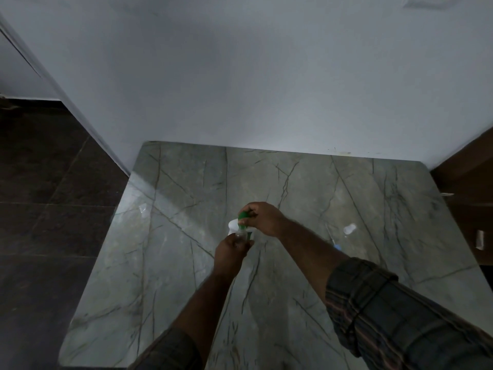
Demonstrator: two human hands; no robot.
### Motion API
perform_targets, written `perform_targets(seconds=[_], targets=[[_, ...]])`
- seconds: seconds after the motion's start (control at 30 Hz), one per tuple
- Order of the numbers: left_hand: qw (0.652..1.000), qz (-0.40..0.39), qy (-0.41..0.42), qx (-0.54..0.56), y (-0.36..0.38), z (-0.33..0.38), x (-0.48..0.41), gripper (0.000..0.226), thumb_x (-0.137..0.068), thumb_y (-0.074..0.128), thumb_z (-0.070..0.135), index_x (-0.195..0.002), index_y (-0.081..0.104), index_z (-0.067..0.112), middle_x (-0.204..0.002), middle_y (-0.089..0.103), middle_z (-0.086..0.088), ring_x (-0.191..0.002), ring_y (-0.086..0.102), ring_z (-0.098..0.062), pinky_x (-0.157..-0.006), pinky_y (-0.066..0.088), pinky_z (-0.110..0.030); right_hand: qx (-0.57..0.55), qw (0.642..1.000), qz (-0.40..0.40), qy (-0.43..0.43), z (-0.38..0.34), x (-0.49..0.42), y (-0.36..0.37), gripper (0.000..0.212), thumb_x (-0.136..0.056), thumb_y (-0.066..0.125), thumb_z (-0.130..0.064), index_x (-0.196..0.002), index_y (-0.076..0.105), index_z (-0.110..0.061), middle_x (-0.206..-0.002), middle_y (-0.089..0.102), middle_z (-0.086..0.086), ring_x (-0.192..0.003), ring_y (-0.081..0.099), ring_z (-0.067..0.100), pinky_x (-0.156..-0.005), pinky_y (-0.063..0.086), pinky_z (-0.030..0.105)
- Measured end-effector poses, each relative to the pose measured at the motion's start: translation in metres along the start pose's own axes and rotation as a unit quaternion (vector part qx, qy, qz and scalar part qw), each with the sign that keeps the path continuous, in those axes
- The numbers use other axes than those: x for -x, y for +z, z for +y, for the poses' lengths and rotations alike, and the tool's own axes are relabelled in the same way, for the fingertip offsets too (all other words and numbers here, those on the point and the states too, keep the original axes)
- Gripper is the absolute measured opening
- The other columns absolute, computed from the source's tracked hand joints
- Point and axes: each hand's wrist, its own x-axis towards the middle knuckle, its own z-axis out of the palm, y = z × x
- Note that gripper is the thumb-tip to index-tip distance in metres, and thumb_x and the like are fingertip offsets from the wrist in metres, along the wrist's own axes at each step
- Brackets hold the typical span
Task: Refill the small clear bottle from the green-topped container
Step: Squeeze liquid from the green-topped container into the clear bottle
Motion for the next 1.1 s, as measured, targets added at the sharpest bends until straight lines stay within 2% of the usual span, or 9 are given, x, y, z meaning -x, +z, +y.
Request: perform_targets(seconds=[0.1, 0.27, 0.43, 0.57, 0.83, 0.97, 1.1], targets=[[1.000, 0.004, 0.002, 0.002, -0.0004, -0.0001, -0.0006, 0.028, -0.089, 0.061, 0.041, -0.097, 0.069, 0.015, -0.084, 0.072, -0.001, -0.075, 0.068, -0.017, -0.071, 0.057, -0.033, -0.009, 1.000, -0.017, 0.009, -0.0008, 0.0017, -0.0030, 0.031, -0.083, 0.073, -0.031, -0.110, 0.070, -0.017, -0.106, 0.071, 0.000, -0.094, 0.065, 0.014, -0.082, 0.050, 0.027], [1.000, 0.002, 0.001, 0.018, -0.0018, 0.0012, -0.0034, 0.026, -0.089, 0.065, 0.035, -0.101, 0.069, 0.013, -0.089, 0.074, -0.005, -0.081, 0.070, -0.021, -0.079, 0.060, -0.040, -0.001, 1.000, -0.024, 0.005, -0.0027, 0.0021, -0.0056, 0.029, -0.084, 0.072, -0.033, -0.108, 0.069, -0.018, -0.104, 0.071, -0.002, -0.089, 0.063, 0.010, -0.073, 0.047, 0.021], [1.000, 0.005, 0.001, 0.004, -0.0018, 0.0006, -0.0047, 0.023, -0.089, 0.065, 0.035, -0.095, 0.069, 0.013, -0.083, 0.073, -0.006, -0.075, 0.069, -0.022, -0.074, 0.057, -0.040, -0.002, 1.000, 0.002, 0.003, -0.0035, 0.0002, -0.0012, 0.032, -0.081, 0.076, -0.028, -0.109, 0.067, -0.015, -0.107, 0.071, 0.002, -0.092, 0.065, 0.014, -0.081, 0.053, 0.028], [1.000, -0.002, 0.009, -0.002, -0.0016, 0.0011, -0.0041, 0.020, -0.090, 0.064, 0.035, -0.089, 0.068, 0.016, -0.079, 0.070, -0.003, -0.072, 0.066, -0.019, -0.071, 0.055, -0.036, -0.003, 1.000, 0.009, 0.019, -0.0002, -0.0004, 0.0010, 0.044, -0.080, 0.076, -0.033, -0.117, 0.060, -0.016, -0.115, 0.069, 0.002, -0.089, 0.060, 0.007, -0.065, 0.041, 0.012], [1.000, 0.001, 0.007, -0.001, -0.0030, 0.0033, -0.0057, 0.022, -0.088, 0.068, 0.032, -0.096, 0.069, 0.012, -0.086, 0.073, -0.006, -0.077, 0.068, -0.021, -0.073, 0.055, -0.036, -0.010, 0.999, -0.007, 0.030, 0.0000, -0.0013, -0.0023, 0.052, -0.080, 0.076, -0.035, -0.125, 0.057, -0.018, -0.124, 0.066, 0.004, -0.102, 0.062, 0.014, -0.080, 0.047, 0.022], [1.000, -0.003, -0.005, -0.003, -0.0020, 0.0002, -0.0065, 0.023, -0.088, 0.066, 0.036, -0.096, 0.069, 0.014, -0.086, 0.073, -0.004, -0.078, 0.068, -0.020, -0.073, 0.056, -0.035, -0.017, 0.999, 0.011, 0.028, -0.0011, -0.0003, 0.0012, 0.049, -0.079, 0.077, -0.030, -0.121, 0.056, -0.019, -0.121, 0.068, 0.005, -0.095, 0.061, 0.011, -0.080, 0.046, 0.022], [1.000, -0.002, 0.000, -0.005, -0.0022, -0.0009, -0.0068, 0.025, -0.088, 0.067, 0.034, -0.097, 0.069, 0.012, -0.087, 0.073, -0.006, -0.078, 0.067, -0.022, -0.073, 0.055, -0.035, -0.038, 0.998, -0.001, 0.041, -0.0010, 0.0025, -0.0010, 0.052, -0.081, 0.076, -0.033, -0.126, 0.055, -0.018, -0.127, 0.065, 0.005, -0.102, 0.061, 0.014, -0.082, 0.045, 0.023]])
